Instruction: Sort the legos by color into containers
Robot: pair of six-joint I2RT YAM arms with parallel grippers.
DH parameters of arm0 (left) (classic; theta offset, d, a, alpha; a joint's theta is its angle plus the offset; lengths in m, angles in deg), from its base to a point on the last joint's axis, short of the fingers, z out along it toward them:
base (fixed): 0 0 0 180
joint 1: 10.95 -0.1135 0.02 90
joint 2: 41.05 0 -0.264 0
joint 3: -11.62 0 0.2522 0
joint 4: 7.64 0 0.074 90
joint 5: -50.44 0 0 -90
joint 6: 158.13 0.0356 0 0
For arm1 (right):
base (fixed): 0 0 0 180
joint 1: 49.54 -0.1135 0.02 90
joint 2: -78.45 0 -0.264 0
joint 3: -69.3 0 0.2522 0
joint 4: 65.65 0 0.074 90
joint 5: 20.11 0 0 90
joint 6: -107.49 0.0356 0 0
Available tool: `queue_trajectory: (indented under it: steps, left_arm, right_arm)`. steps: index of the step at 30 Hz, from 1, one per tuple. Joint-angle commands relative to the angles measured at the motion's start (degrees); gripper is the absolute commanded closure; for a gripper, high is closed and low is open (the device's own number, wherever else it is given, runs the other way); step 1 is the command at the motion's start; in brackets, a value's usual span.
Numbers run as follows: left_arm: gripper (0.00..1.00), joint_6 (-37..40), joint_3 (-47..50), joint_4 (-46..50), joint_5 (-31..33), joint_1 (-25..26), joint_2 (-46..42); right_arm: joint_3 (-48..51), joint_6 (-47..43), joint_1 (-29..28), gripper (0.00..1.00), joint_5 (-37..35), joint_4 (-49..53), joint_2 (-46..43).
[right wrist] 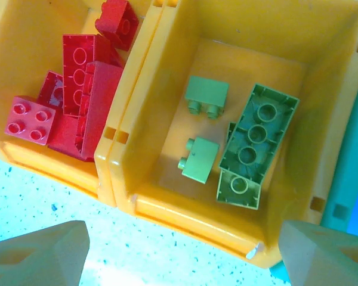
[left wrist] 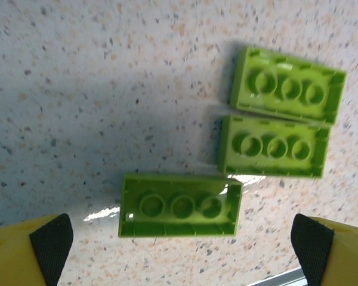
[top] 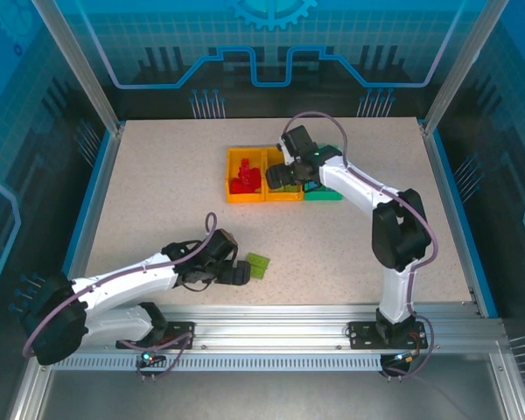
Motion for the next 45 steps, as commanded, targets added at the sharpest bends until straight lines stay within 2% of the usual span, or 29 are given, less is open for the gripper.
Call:
queue_trajectory:
  steps: [1, 17, 24, 33, 40, 45]
  left_arm:
    - [0.01, -1.2, 0.5, 2.3, 2.6, 1.9, 0.3]
    - [0.04, 1.1, -5.7, 2.3, 5.3, 5.0, 13.6]
    - [0.15, 2.3, -7.2, 3.5, 5.3, 5.1, 17.5]
    - [0.4, 1.2, -6.5, 3.6, 4.6, 5.1, 17.5]
    - [0.41, 0.1, -9.0, 7.0, 7.6, 5.1, 15.1]
    - [0.4, 0.8, -14.5, 12.3, 11.8, 4.7, 12.4]
  right_arm:
    - [1.6, 1.4, 0.0, 0.15, 0.5, 1.4, -1.7]
    - [4.3, 2.3, 1.2, 0.15, -1.0, 1.8, -3.5]
    - [5.9, 1.9, 2.8, 0.14, -1.3, 1.8, -5.5]
    - [7.0, 1.7, 5.6, 0.13, -0.7, 1.3, -8.1]
    - [9.5, 1.8, 5.8, 0.13, -0.4, 0.3, -9.5]
    - [13.0, 2.2, 5.7, 0.13, 1.1, -1.3, -11.3]
